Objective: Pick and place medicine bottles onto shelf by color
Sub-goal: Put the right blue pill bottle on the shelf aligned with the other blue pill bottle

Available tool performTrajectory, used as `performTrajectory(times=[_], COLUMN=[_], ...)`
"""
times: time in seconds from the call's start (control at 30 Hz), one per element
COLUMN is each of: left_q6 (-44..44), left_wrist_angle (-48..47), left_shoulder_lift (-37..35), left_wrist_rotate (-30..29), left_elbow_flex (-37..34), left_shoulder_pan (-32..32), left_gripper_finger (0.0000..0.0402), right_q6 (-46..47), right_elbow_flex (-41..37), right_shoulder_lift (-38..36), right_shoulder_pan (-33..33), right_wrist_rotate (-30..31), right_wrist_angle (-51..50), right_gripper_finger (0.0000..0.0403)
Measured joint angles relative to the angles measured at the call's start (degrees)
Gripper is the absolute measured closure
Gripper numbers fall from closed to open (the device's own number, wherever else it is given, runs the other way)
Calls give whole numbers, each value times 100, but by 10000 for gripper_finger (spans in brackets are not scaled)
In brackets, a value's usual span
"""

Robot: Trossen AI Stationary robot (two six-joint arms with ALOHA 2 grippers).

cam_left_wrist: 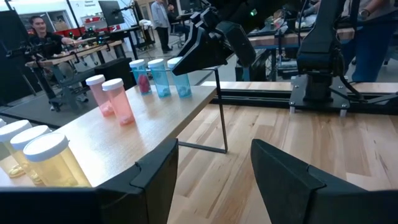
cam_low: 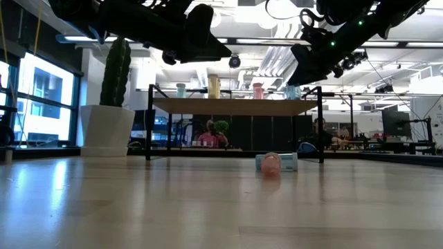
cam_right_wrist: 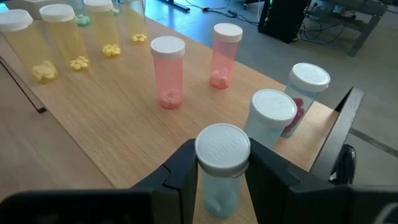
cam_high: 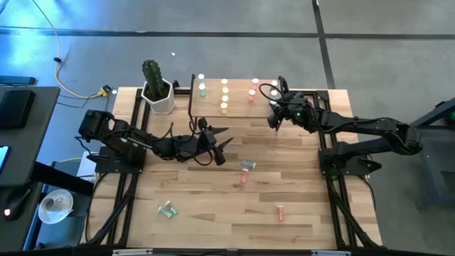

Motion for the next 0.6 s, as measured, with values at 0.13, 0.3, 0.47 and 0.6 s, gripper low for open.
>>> performTrajectory(times=[0.13, 0.3, 0.47, 0.6], left_q6=[0, 0, 0, 0], left_wrist_angle=[0, 0, 0, 0], left_shoulder_lift=[0, 2, 2, 2], left_wrist_rotate=[0, 2, 2, 2], left_elbow_flex=[0, 0, 0, 0], left_shoulder_pan=[0, 0, 0, 0], left_gripper_finger=[209, 209, 209, 209], right_q6=[6, 2, 1, -4], right_elbow_flex=[0, -7, -7, -7], right_shoulder_lift=[0, 0, 0, 0], right_shoulder_pan=[0, 1, 0, 0], right_wrist_rotate=[-3, -20, 8, 13], right_wrist_angle=[-2, -30, 2, 57], right_gripper_finger=[283, 264, 262, 261])
